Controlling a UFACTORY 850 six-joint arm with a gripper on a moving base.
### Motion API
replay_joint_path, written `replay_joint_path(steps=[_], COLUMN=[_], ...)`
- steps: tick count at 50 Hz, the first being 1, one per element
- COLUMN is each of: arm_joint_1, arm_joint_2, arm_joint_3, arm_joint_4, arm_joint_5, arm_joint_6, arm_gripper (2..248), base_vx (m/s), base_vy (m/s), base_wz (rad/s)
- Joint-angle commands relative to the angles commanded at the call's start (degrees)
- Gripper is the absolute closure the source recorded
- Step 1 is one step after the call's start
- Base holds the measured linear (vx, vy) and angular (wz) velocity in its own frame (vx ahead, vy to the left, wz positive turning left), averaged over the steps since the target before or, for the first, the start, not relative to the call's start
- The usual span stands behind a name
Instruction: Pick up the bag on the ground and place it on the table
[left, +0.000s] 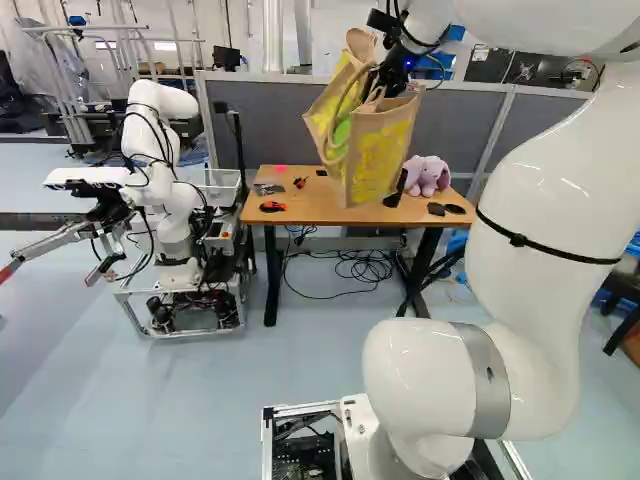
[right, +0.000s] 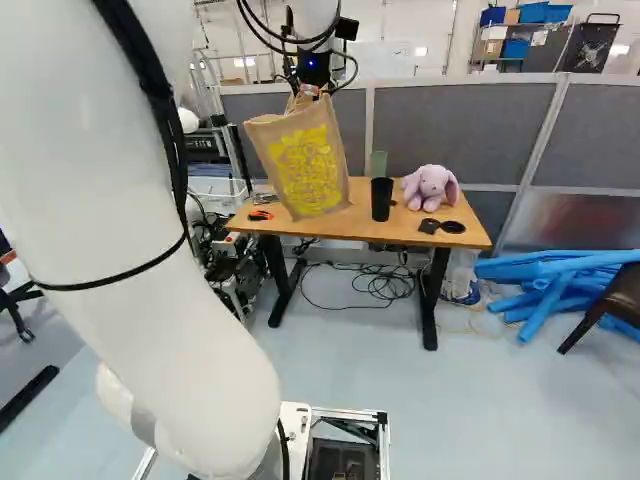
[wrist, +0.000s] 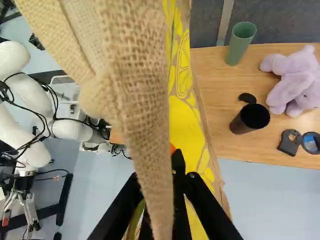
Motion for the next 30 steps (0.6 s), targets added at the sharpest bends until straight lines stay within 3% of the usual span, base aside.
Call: replay_joint_path(steps=[30], arm_joint_1=[0.00], arm_joint_2=[0.00], arm_joint_3=[0.00], arm_joint_4=[0.00], arm_joint_5=[0.00], arm_joint_6=[0.00], arm_gripper=[229], base_vx=[0.088], base_vy=[0.103], base_wz=[-0.007])
